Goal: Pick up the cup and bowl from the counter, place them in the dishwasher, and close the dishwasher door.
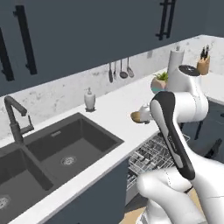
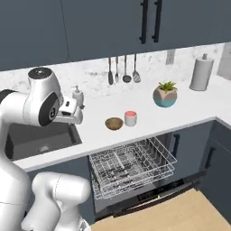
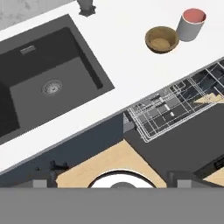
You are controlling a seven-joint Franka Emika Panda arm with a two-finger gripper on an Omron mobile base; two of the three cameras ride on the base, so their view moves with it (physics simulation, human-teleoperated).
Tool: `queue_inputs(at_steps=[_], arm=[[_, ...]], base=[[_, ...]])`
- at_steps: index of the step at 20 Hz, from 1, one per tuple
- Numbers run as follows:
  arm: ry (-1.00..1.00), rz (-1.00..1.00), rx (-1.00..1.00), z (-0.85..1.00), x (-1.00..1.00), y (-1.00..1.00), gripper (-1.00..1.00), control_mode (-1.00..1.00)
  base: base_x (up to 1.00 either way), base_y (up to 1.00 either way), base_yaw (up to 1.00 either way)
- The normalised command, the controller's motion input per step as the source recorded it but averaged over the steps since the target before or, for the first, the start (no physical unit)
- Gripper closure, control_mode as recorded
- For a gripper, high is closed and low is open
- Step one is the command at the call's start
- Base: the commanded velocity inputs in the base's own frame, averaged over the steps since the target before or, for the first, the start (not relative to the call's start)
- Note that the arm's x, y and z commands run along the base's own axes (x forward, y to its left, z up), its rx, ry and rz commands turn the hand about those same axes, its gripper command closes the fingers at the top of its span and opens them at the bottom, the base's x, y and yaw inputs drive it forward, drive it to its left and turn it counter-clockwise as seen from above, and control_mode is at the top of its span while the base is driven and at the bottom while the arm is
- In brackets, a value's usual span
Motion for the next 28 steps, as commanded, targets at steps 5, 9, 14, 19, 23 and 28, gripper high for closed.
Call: queue_inputs(at_steps=[5, 9, 14, 19, 23, 28], arm=[[0.00, 0.00, 0.00, 0.00, 0.00, 0.00, -1.00, 1.00], [0.00, 0.00, 0.00, 0.00, 0.00, 0.00, -1.00, 1.00], [0.00, 0.00, 0.00, 0.00, 0.00, 0.00, -1.00, 1.00], [0.00, 0.00, 0.00, 0.00, 0.00, 0.00, -1.00, 1.00], [0.00, 0.00, 0.00, 0.00, 0.00, 0.00, -1.00, 1.00], [0.00, 0.00, 0.00, 0.00, 0.00, 0.00, -1.00, 1.00]], base=[[0.10, 0.51, -0.80], [0.17, 0.37, -0.72], [0.01, 0.43, -0.61], [0.03, 0.87, -0.19], [0.06, 0.67, 0.01], [0.00, 0.02, 0.14]])
